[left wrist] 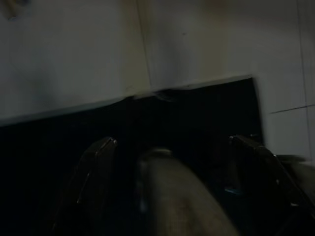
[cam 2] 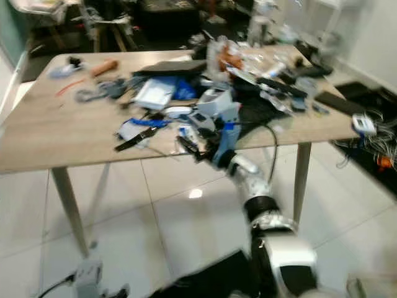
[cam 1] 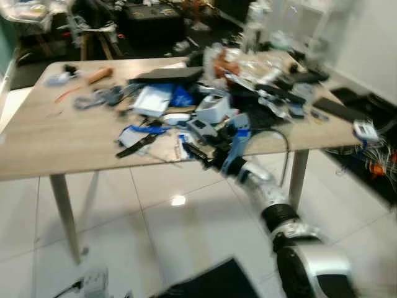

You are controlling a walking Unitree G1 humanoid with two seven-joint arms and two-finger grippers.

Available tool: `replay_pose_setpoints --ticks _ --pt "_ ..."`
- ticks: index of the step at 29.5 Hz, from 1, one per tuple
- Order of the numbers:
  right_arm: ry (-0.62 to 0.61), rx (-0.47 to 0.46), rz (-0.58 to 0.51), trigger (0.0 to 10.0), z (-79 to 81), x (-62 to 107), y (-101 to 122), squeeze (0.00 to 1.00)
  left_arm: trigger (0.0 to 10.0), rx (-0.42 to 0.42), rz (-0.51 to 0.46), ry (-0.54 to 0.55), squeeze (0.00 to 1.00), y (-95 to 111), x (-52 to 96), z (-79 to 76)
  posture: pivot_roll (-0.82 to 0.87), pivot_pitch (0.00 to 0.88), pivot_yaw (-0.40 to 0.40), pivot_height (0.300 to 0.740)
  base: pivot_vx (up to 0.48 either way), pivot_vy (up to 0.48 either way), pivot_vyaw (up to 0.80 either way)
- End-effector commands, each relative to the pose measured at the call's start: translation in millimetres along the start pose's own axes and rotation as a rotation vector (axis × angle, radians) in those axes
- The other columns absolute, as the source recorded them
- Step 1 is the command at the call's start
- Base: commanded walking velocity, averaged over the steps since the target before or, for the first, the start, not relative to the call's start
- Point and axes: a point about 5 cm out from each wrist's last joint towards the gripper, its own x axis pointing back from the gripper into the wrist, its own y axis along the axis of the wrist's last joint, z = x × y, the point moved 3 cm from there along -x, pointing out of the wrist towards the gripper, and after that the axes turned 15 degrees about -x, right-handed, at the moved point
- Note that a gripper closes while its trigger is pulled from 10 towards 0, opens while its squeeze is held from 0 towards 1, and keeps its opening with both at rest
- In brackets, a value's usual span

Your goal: Picking trash to rubbish bin

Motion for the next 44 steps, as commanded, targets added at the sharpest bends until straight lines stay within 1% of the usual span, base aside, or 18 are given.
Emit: replay_pose_setpoints --ticks 1,5,6,7,9,10,11,13,15,18,21,22,25,30,32,35,42,44 --pt "0.046 0.001 -0.015 10.0 15.5 -10.3 0.2 0.00 10.0 0.001 0.036 0.015 0.00 -12.0 4.3 5.9 -0.07 0.036 0.031 0.740 0.360 0.000 0.00" --pt "0.030 0.061 -0.020 10.0 15.5 -11.5 5.5 0.00 10.0 -0.002 0.040 0.012 0.00 -14.1 5.2 6.2 -0.06 0.039 0.031 0.740 0.356 0.000 0.00" --pt "0.009 0.119 -0.001 10.0 13.9 -11.9 5.6 0.00 10.0 -0.003 0.044 0.012 0.00 -14.9 5.4 6.3 -0.06 0.041 0.031 0.740 0.356 0.000 0.00" --pt "0.009 0.119 -0.001 10.0 13.9 -11.9 5.6 0.00 10.0 -0.003 0.044 0.012 0.00 -14.9 5.4 6.3 -0.06 0.041 0.031 0.740 0.356 0.000 0.00" --pt "-0.031 0.278 0.047 10.0 11.2 -12.9 5.4 0.00 10.0 -0.002 0.064 0.018 0.00 -18.6 6.2 6.8 -0.06 0.045 0.031 0.740 0.157 0.000 0.00" --pt "-0.031 0.278 0.047 10.0 11.2 -12.9 5.4 0.00 10.0 -0.002 0.064 0.018 0.00 -18.6 6.2 6.8 -0.06 0.045 0.031 0.740 0.000 0.000 0.00" --pt "-0.043 0.321 0.071 10.0 10.3 -13.6 4.6 0.00 10.0 -0.004 0.069 0.021 0.00 -19.7 6.4 6.7 -0.06 0.045 0.031 0.740 0.000 0.000 0.00" --pt "-0.044 0.342 0.085 10.0 10.3 -13.8 3.3 0.00 10.0 -0.005 0.070 0.021 0.00 -20.1 6.5 6.5 -0.06 0.045 0.031 0.740 0.000 0.000 0.00" --pt "-0.070 0.417 0.175 10.0 6.7 -12.9 -8.2 0.00 10.0 -0.010 0.079 0.015 0.00 -22.3 6.8 4.8 -0.05 0.045 0.032 0.740 0.000 0.000 0.00" --pt "-0.069 0.419 0.189 10.0 6.8 -12.6 -10.2 0.00 10.0 -0.016 0.083 0.012 0.00 -23.6 7.2 4.5 -0.05 0.048 0.033 0.740 0.000 0.000 0.00" --pt "-0.027 0.389 0.192 10.0 12.0 -13.2 -12.3 0.00 10.0 -0.026 0.093 0.008 0.00 -26.1 8.0 4.5 -0.05 0.048 0.033 0.740 0.000 0.000 0.00" --pt "-0.020 0.386 0.192 10.0 12.9 -13.3 -12.5 0.03 10.0 -0.028 0.096 0.007 0.00 -26.6 8.1 4.5 -0.05 0.048 0.033 0.740 0.000 0.000 0.00" --pt "0.031 0.411 0.173 10.0 21.0 -14.6 -8.2 0.02 10.0 -0.032 0.105 0.005 0.00 -29.9 9.4 4.9 -0.06 0.051 0.035 0.740 0.000 0.000 0.00" --pt "0.057 0.420 0.173 10.0 26.1 -15.5 -6.2 0.00 10.0 -0.035 0.110 0.003 0.00 -31.0 9.8 4.8 -0.06 0.051 0.035 0.740 0.000 0.000 0.00" --pt "0.062 0.445 0.202 10.0 26.8 -15.2 -7.3 0.01 10.0 -0.036 0.112 0.001 0.00 -31.6 9.8 4.4 -0.06 0.051 0.035 0.740 0.000 0.000 0.00" --pt "0.058 0.517 0.304 10.0 23.0 -11.8 -13.5 0.00 10.0 -0.038 0.113 -0.003 0.00 -31.5 9.5 2.8 -0.07 0.050 0.034 0.740 0.000 0.000 0.00" --pt "0.053 0.505 0.388 10.0 20.3 -7.4 -19.9 0.01 10.0 -0.041 0.114 -0.007 0.00 -31.6 9.2 1.5 -0.07 0.050 0.034 0.740 0.000 0.000 0.00" --pt "0.072 0.506 0.454 10.0 20.2 -2.5 -28.0 0.01 10.0 -0.043 0.115 -0.008 0.00 -31.9 9.3 1.3 -0.07 0.050 0.034 0.740 0.000 0.000 0.00"
